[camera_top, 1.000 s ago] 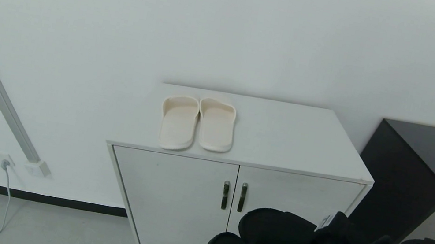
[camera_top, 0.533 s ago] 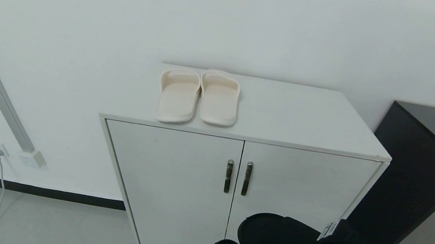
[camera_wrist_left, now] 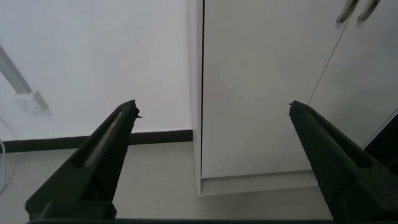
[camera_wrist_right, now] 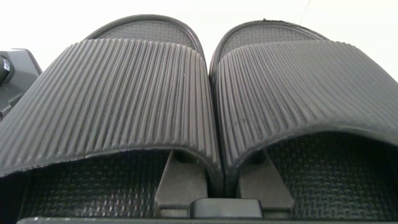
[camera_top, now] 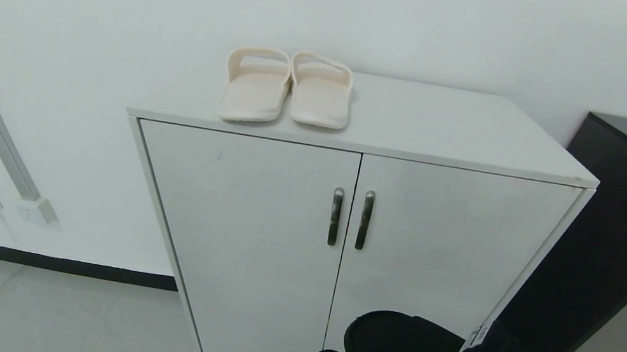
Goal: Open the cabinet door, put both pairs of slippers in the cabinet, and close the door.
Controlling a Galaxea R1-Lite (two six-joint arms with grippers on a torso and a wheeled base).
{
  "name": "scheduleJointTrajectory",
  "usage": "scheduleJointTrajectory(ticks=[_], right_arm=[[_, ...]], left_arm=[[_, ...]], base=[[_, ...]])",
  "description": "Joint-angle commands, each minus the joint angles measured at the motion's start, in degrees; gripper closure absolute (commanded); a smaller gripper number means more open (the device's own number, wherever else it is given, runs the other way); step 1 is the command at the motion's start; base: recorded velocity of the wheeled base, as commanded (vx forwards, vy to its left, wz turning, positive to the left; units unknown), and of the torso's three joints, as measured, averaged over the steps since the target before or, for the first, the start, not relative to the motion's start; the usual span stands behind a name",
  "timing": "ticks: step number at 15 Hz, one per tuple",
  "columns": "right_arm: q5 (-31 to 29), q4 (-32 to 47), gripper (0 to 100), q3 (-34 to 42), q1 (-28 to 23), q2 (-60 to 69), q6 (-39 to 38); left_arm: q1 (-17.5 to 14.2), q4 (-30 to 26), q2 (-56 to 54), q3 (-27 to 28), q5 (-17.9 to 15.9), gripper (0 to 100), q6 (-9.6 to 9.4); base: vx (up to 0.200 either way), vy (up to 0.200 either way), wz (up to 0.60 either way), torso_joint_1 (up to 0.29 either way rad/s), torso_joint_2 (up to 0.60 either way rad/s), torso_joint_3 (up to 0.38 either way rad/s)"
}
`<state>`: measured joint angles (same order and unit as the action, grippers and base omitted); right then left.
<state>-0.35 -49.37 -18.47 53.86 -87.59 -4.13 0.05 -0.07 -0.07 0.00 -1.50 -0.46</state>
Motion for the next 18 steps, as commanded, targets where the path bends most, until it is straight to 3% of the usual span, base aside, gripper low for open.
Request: scheduleJointTrajectory(ticks=[1,12,13,14,15,18], right_arm=[[0.0,0.0,100,0.0,0.0,0.1,0.0],[-0.1,0.0,100,0.3,1.2,0.3,0.0],[0.0,0.0,100,0.5,1.3,0.9,0.0],[0.0,0.0,100,0.5,1.3,1.0,0.0],[0.0,0.0,100,0.5,1.6,1.0,0.0],[0.0,0.0,100,0.5,1.9,0.9,0.0]], left_arm=[[0.0,0.0,0.1,0.0,0.0,0,0.11],[-0.1,0.2,0.4,0.2,0.3,0,0.02],[-0.1,0.2,0.2,0.7,1.3,0,0.38],[0.1,-0.1,1.0,2.7,1.4,0,2.05],[0.4,-0.4,3.5,6.2,1.0,0,4.95],[0.6,0.5,13.9,11.9,-3.0,0,5.56]], base=[[0.000,0.000,0.00,-0.149,0.48,0.334],[0.000,0.000,0.00,-0.076,0.44,0.357],[0.000,0.000,0.00,-0.002,0.19,0.173],[0.000,0.000,0.00,-0.007,0.12,0.115],[0.000,0.000,0.00,0.002,0.06,0.036],[0.000,0.000,0.00,0.000,0.00,0.000]])
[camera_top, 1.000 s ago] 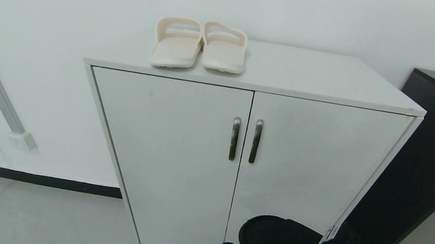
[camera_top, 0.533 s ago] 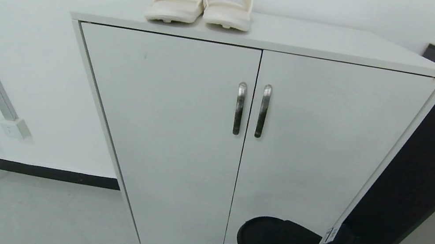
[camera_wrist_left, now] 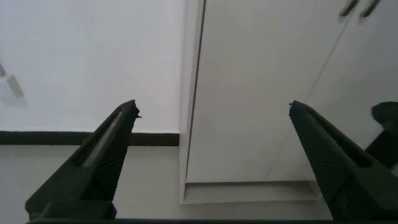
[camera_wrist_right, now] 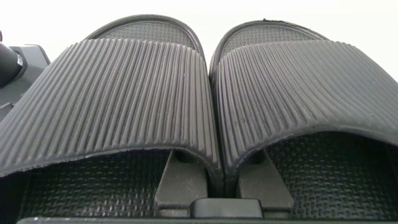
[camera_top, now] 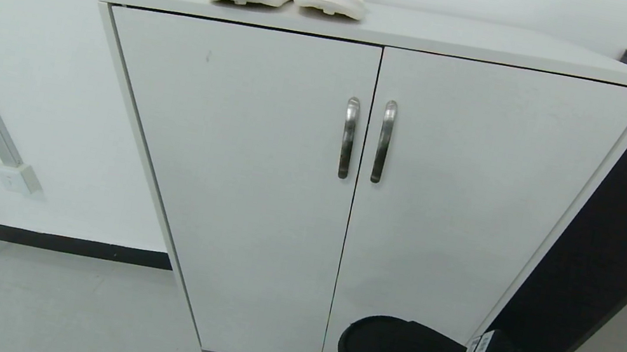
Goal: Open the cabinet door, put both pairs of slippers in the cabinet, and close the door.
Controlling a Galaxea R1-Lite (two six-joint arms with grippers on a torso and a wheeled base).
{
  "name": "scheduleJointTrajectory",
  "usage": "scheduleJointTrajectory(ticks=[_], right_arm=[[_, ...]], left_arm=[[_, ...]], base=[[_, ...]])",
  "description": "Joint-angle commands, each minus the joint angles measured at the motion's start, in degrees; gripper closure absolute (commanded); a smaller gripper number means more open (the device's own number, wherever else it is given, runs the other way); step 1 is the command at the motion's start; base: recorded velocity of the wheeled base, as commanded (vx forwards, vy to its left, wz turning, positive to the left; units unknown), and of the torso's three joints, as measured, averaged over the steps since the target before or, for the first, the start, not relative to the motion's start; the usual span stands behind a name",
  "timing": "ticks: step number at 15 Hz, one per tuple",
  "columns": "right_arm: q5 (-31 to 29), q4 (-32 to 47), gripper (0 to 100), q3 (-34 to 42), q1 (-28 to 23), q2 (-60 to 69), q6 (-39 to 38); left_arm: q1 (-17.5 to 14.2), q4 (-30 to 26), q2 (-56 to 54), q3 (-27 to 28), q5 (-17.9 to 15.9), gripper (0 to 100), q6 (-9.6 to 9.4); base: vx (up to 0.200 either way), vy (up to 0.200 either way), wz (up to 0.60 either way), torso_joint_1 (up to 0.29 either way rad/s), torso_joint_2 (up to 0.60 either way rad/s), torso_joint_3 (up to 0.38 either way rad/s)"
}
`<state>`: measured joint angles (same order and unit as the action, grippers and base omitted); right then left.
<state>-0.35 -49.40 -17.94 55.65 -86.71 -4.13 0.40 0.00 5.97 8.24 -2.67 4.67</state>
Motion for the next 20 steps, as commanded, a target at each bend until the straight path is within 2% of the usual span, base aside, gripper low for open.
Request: scheduleJointTrajectory(ticks=[1,2,4,6,8,9,10,11,13,14,15,17,18,20], right_arm=[[0.0,0.0,100,0.0,0.2,0.2,0.0],[-0.1,0.0,100,0.0,0.1,0.2,0.0],[0.0,0.0,100,0.0,0.1,0.0,0.0],[0.0,0.0,100,0.1,-0.3,-0.5,-0.2],[-0.1,0.0,100,-0.1,-0.9,-0.6,-0.2],[-0.1,0.0,100,-0.1,-1.2,-0.7,-0.1],[-0.1,0.0,100,-0.1,-1.2,-0.8,-0.1],[-0.1,0.0,100,0.0,-1.2,-0.9,-0.1],[-0.1,0.0,100,0.0,-1.2,-0.9,-0.1],[-0.1,0.0,100,0.0,-1.2,-0.8,-0.1],[-0.1,0.0,100,0.0,-0.9,-0.7,0.0],[0.0,0.0,100,0.0,-0.8,-0.7,0.0],[0.0,0.0,100,0.1,-0.9,-0.7,-0.1],[0.0,0.0,100,0.2,-0.9,-0.6,-0.1]], left_arm=[[0.2,2.8,12.8,5.0,-4.4,0,1.92],[0.3,6.7,17.7,5.7,-6.5,0,2.71],[0.3,14.6,25.3,5.8,-10.2,0,2.63],[0.3,24.0,35.9,7.1,-17.8,0,2.27],[0.5,26.7,42.1,9.9,-23.7,0,2.27],[2.2,26.8,43.9,11.4,-26.0,0,2.19],[5.6,26.8,44.9,12.8,-26.3,0,2.27],[12.3,26.8,47.0,14.8,-25.2,0,2.36],[22.4,26.8,51.9,18.7,-18.2,0,2.19],[25.0,26.9,53.6,20.3,-16.1,0,2.27],[29.5,26.9,57.5,24.3,-12.9,0,2.36],[35.0,26.9,63.3,29.6,-8.8,0,2.36],[36.1,27.1,67.1,32.0,-7.1,0,2.19],[37.6,30.2,73.0,35.7,-6.9,0,2.10]], base=[[0.000,0.000,0.00,0.000,0.00,0.000],[0.000,0.000,0.00,0.000,0.00,0.000],[0.000,0.000,0.00,0.000,0.00,0.000],[0.000,0.000,0.00,0.000,0.00,0.000],[0.000,0.000,0.00,0.000,0.00,0.000],[0.000,0.000,0.00,0.000,0.00,0.000],[0.000,0.000,0.00,0.000,0.00,0.000],[0.000,0.000,0.00,0.000,0.00,0.000],[0.000,0.000,0.00,0.000,0.00,0.000],[0.000,0.000,0.00,0.000,0.00,0.000],[0.000,0.000,0.00,0.000,0.00,0.000],[0.000,0.000,0.00,0.000,0.00,0.000],[0.000,0.000,0.00,0.000,0.00,0.000],[0.000,0.000,0.00,0.000,0.00,0.000]])
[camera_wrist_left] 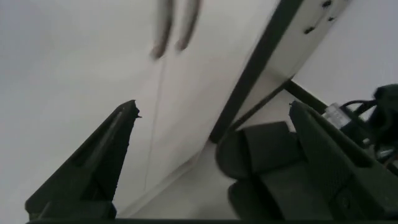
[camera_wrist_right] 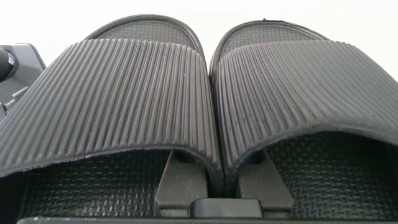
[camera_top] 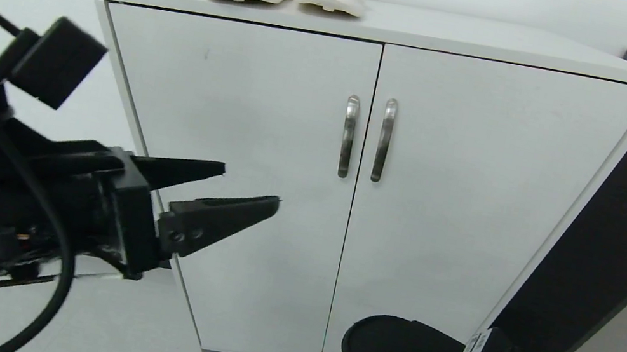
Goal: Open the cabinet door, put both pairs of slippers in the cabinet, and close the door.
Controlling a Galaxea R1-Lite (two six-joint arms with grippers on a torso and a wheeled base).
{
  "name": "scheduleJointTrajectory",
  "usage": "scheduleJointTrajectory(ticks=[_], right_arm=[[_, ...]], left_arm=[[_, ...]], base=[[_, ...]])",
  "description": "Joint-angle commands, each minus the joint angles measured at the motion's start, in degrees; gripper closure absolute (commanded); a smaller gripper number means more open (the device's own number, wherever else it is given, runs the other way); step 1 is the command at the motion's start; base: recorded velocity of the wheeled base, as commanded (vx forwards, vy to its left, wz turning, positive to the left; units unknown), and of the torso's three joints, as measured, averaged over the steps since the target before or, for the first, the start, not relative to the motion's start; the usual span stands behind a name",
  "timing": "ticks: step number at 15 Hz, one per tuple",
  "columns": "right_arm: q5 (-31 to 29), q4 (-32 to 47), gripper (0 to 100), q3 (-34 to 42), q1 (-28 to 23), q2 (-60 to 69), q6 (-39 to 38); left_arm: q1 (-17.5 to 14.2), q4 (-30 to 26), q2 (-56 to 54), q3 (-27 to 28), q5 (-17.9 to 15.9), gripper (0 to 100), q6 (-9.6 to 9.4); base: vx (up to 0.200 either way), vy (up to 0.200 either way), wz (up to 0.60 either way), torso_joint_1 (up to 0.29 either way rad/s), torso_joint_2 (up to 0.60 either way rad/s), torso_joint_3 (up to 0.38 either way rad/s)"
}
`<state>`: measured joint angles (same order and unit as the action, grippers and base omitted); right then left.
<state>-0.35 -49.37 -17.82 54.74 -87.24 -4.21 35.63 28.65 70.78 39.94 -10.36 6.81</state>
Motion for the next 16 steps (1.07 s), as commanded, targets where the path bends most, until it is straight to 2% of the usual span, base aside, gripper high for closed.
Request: scheduleJointTrajectory(ticks=[1,4,5,7,8,9,10,11,12,13,16], right_arm=[[0.0,0.0,100,-0.2,0.0,-0.2,0.0],[-0.1,0.0,100,-0.5,0.0,-0.7,0.0],[0.0,-0.1,100,-0.5,0.0,-0.8,0.0],[0.1,-0.1,100,-0.5,0.0,-0.8,0.0],[0.1,-0.1,100,-0.5,0.0,-0.9,0.0],[0.1,-0.1,100,-0.5,0.0,-1.0,0.0],[0.2,-0.1,100,-0.5,0.0,-1.1,0.0],[0.2,-0.1,100,-0.5,0.0,-1.1,0.0],[0.3,-0.1,100,-0.5,0.0,-1.1,0.0],[0.3,-0.1,100,-0.5,0.0,-1.1,0.0],[0.3,-0.1,100,-0.4,0.0,-1.0,0.0]], left_arm=[[2.4,3.6,11.1,5.4,0.8,0,-0.05],[2.9,9.1,17.6,8.8,-0.3,0,0.04],[3.3,10.0,20.0,11.0,-3.4,0,0.13],[3.3,9.9,24.1,15.1,-4.8,0,0.83],[3.3,9.8,25.1,17.1,-5.8,0,2.15],[3.6,8.8,25.1,19.2,-7.5,0,4.44],[3.6,8.0,25.1,20.4,-8.5,0,5.58],[3.5,4.8,25.2,25.0,-10.9,0,9.36],[3.2,2.5,25.5,28.1,-12.1,0,11.47],[3.0,1.1,26.6,30.2,-12.7,0,12.43],[2.3,0.7,28.4,31.3,-11.4,0,12.43]], base=[[0.000,0.000,0.00,0.000,0.00,0.000],[0.000,0.000,0.00,0.000,0.00,0.000],[0.000,0.000,0.00,0.000,0.00,0.000],[0.000,0.000,0.00,0.000,0.00,0.000],[0.000,0.000,0.00,0.000,0.00,0.000],[0.000,0.000,0.00,0.000,0.00,0.000],[0.000,0.000,0.00,0.000,0.00,0.000],[0.000,0.000,0.00,0.000,0.00,0.000],[0.000,0.000,0.00,0.000,0.00,0.000],[0.000,0.000,0.00,0.000,0.00,0.000],[0.000,0.000,0.00,0.000,0.00,0.000]])
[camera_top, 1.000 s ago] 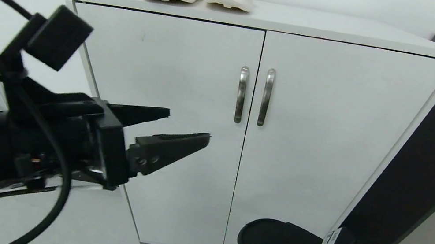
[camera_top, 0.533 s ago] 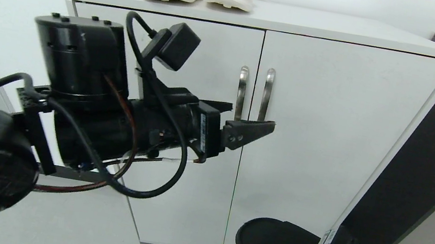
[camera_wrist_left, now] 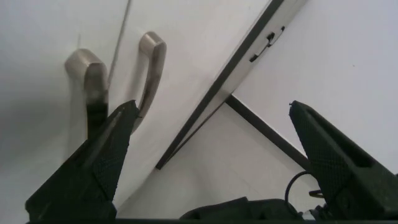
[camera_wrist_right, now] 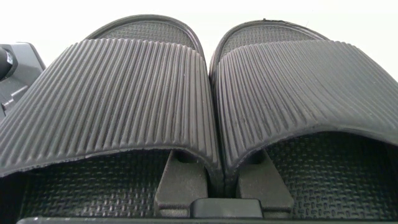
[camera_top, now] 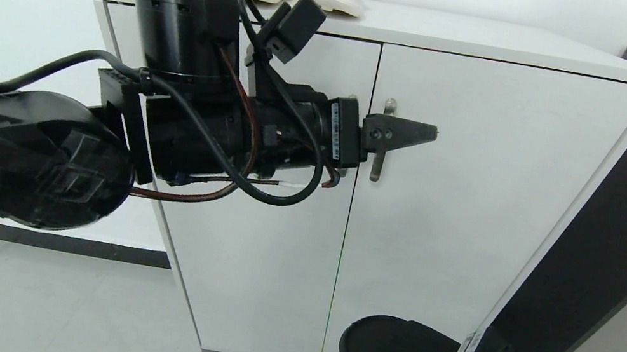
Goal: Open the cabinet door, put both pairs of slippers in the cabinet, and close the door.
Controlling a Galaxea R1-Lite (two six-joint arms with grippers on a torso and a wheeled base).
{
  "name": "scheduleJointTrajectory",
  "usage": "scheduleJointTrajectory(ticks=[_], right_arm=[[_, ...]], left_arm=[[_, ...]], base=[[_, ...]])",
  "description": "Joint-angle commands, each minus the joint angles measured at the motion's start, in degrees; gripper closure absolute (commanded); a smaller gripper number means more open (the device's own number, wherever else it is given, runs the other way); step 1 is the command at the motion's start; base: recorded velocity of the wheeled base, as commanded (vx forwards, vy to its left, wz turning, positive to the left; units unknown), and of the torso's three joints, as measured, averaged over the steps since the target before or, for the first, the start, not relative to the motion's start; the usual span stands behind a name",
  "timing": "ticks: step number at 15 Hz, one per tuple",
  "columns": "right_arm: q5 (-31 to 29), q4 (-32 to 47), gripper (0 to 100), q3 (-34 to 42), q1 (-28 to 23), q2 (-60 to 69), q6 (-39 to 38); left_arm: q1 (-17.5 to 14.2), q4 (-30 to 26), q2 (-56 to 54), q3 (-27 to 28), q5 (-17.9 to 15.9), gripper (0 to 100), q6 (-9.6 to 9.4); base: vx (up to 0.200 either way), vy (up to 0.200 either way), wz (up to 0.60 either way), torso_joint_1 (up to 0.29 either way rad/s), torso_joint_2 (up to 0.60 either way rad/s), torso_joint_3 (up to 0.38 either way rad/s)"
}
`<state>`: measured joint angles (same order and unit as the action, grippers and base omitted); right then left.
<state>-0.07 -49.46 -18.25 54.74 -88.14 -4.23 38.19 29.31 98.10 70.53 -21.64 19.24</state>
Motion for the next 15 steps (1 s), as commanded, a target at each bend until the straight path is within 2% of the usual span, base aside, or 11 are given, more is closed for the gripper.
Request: scheduleJointTrajectory(ticks=[1,5,10,13,14,15], right_arm=[[0.0,0.0,100,0.1,0.0,-0.1,0.0],[-0.1,0.0,100,0.1,0.0,-0.1,0.0],[0.1,0.0,100,0.1,0.0,-0.2,0.0],[0.1,0.1,100,0.1,0.0,-0.2,0.0],[0.2,0.1,100,0.2,0.0,-0.3,0.0],[0.1,0.1,100,0.4,0.0,-0.3,-0.1]], left_arm=[[-0.3,0.0,1.8,1.0,1.4,0,-0.16],[-0.9,0.0,3.7,3.2,3.8,0,-0.43],[-0.4,0.0,6.8,4.3,4.0,0,-1.48],[-0.3,0.0,7.0,4.4,4.4,0,-1.48],[-0.3,0.2,6.8,4.4,5.3,100,-1.57],[-0.2,0.1,6.7,4.3,5.7,100,-1.57]], base=[[0.000,0.000,0.00,0.000,0.00,0.000],[0.000,0.000,0.00,0.000,0.00,0.000],[0.000,0.000,0.00,0.000,0.00,0.000],[0.000,0.000,0.00,0.000,0.00,0.000],[0.000,0.000,0.00,0.000,0.00,0.000],[0.000,0.000,0.00,0.000,0.00,0.000]])
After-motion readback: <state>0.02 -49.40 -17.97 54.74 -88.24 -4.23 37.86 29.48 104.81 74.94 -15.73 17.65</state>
